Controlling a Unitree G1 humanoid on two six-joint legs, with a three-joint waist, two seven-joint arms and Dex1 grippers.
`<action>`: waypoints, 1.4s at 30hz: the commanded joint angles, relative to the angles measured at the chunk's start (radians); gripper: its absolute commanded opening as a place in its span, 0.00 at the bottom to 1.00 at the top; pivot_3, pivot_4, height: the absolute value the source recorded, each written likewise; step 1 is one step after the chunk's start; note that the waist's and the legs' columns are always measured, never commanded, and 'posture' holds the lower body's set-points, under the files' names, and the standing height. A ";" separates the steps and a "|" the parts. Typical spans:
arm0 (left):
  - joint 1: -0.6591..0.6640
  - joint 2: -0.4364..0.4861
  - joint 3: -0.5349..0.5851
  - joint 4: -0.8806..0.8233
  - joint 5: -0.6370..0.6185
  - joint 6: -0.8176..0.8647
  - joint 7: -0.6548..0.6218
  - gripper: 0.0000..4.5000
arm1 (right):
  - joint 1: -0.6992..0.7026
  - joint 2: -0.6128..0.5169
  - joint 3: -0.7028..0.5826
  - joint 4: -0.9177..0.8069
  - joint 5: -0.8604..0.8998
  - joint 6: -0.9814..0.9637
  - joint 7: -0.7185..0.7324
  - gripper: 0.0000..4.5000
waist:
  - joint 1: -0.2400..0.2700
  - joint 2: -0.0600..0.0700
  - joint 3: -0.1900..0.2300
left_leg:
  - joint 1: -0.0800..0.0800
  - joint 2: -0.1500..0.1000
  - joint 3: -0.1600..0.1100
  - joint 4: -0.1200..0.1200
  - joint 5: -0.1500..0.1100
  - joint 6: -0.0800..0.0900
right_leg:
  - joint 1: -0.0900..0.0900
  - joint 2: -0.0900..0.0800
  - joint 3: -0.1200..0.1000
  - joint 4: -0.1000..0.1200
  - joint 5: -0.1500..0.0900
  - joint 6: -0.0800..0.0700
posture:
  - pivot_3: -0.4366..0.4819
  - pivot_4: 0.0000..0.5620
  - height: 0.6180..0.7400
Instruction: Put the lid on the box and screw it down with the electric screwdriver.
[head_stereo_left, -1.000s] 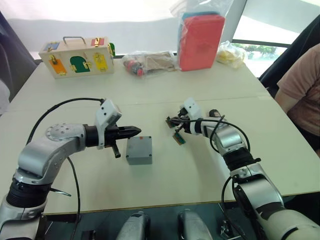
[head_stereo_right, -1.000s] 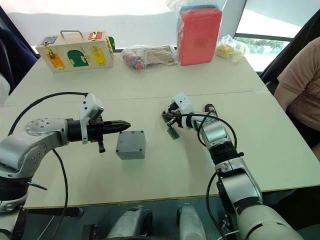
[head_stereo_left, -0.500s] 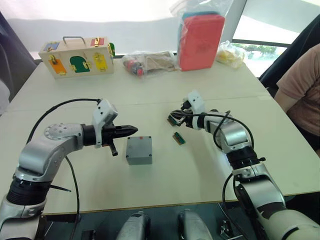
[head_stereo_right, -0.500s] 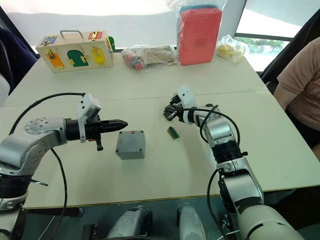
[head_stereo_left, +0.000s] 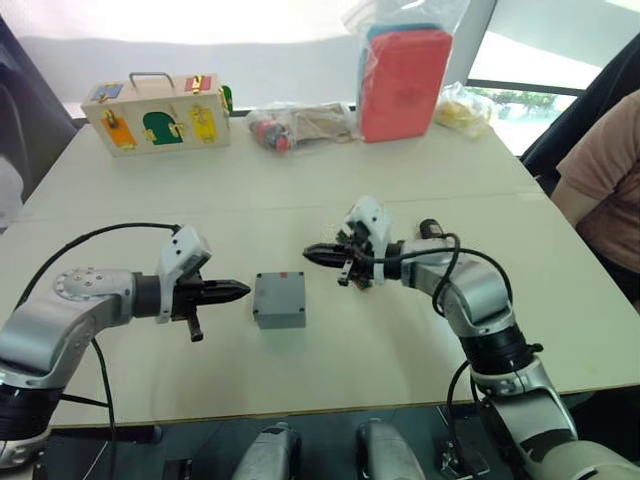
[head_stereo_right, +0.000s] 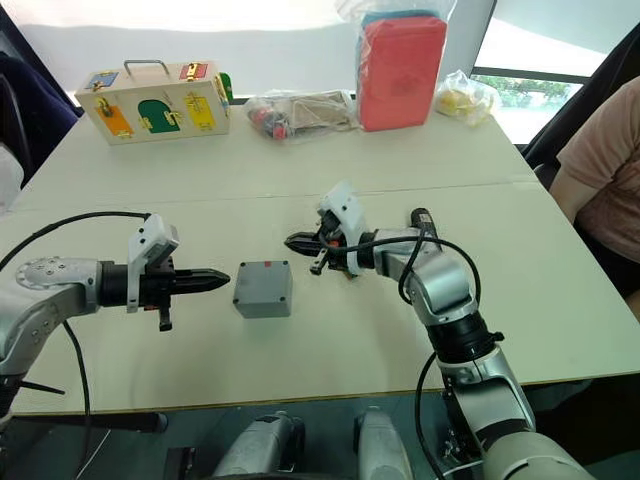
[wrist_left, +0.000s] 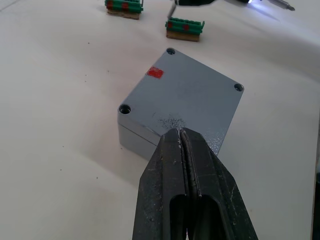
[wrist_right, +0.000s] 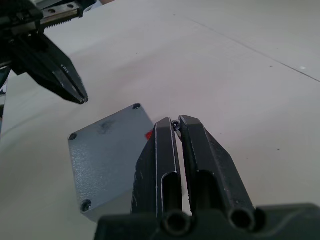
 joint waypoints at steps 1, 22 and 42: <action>-0.001 -0.005 0.029 -0.042 -0.019 0.008 0.020 0.00 | 0.013 -0.002 0.019 -0.032 0.005 -0.013 -0.003 0.03 | -0.002 0.000 0.000 | 0.000 0.000 0.000 0.000 0.000 0.000 | 0.000 0.000 0.000 0.000 0.000 0.000 | 0.48 0.27 1.00; -0.016 -0.025 0.019 -0.053 -0.023 0.021 0.067 0.00 | -0.009 0.015 0.032 0.042 -0.002 -0.054 -0.018 0.03 | -0.003 0.000 0.000 | 0.000 0.000 0.000 -0.001 0.001 -0.001 | -0.001 0.000 0.000 0.000 0.000 0.000 | 0.48 0.27 1.00; -0.026 -0.037 0.004 -0.053 -0.017 0.023 0.072 0.00 | -0.022 0.005 0.018 -0.012 0.046 -0.009 -0.018 0.03 | -0.003 0.000 0.000 | 0.000 0.000 0.000 -0.001 0.001 -0.001 | -0.001 0.000 0.000 0.000 0.000 0.000 | 0.48 0.27 1.00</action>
